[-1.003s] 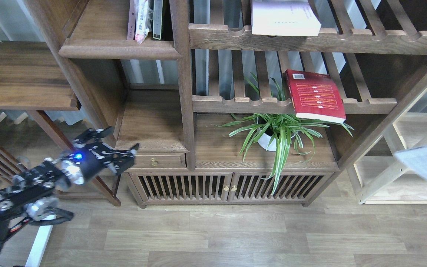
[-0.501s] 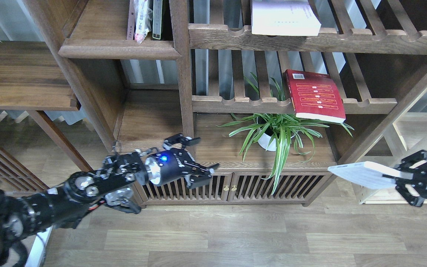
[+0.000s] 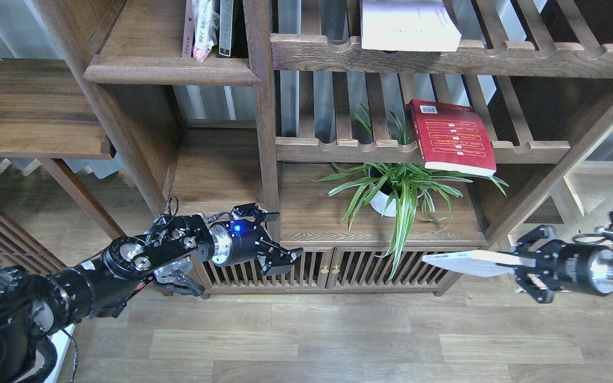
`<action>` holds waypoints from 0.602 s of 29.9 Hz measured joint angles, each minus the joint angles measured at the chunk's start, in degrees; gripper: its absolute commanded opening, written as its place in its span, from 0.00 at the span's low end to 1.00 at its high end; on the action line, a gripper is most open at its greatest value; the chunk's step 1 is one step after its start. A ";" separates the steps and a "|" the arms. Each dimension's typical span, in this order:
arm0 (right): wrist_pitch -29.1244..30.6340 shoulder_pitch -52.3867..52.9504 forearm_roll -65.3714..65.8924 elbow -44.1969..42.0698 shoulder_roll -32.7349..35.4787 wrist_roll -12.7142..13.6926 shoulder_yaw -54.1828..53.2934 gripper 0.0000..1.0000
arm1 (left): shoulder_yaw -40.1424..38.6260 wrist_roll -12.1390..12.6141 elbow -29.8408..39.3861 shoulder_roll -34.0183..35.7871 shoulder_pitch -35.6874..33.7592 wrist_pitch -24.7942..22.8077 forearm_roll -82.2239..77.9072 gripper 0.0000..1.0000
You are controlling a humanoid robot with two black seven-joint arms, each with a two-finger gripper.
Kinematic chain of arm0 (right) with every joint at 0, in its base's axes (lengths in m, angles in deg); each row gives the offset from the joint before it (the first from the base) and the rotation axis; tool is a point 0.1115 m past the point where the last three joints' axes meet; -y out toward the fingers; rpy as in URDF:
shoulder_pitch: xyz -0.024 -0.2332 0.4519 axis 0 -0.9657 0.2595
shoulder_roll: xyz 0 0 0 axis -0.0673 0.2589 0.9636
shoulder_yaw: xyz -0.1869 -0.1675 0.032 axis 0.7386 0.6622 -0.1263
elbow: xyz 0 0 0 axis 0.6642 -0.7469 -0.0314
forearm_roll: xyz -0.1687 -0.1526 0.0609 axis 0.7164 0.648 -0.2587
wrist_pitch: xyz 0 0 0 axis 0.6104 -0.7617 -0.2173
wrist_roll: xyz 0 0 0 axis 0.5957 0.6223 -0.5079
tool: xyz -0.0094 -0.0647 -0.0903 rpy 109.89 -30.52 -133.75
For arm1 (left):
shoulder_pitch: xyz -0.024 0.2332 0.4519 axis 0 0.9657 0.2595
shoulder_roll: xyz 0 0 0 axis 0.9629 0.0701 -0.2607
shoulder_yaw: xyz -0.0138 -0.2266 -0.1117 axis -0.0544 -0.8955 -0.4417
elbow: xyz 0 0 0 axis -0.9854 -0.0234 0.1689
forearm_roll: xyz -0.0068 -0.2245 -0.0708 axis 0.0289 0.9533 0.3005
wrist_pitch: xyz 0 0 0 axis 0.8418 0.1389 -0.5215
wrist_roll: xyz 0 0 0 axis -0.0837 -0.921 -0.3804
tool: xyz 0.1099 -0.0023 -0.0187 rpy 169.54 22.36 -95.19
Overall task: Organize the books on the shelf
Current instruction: 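Bring the held book toward the left gripper in front of the shelf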
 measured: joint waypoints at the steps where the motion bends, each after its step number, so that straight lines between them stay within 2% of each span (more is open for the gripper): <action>1: 0.09 0.02 0.02 0.03 -0.93 0.00 -0.02 0.01 | 0.00 0.15 0.00 0.00 0.05 -0.11 0.03 0.99; 9: 0.18 0.22 -0.06 0.22 -9.48 0.00 -0.31 0.01 | -0.31 0.22 0.52 0.00 0.10 -2.90 0.11 0.99; 18: 0.18 0.94 -0.84 0.14 -16.52 0.00 -0.51 0.01 | 0.28 -1.12 0.82 0.00 -0.25 -10.01 -0.08 1.00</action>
